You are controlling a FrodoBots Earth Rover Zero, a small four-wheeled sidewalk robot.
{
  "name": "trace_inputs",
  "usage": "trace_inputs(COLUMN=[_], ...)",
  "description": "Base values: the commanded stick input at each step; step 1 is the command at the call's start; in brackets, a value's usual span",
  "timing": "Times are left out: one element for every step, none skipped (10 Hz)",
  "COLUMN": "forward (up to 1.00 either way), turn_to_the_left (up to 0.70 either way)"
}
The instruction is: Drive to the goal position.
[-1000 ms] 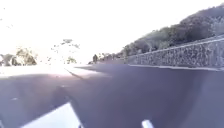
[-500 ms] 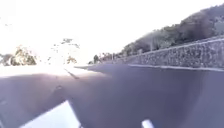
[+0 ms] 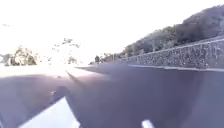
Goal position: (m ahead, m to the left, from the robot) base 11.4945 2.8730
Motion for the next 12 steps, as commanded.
trace_inputs(forward=[0.7, 0.7, 0.7, 0.7, 0.7, 0.7, 0.7, 0.7, 0.7, 0.7, 0.7, 0.7], turn_to_the_left=[0.0, 0.0, 0.0, 0.0, 0.0, 0.0, 0.0, 0.0, 0.0, 0.0, 0.0, 0.0])
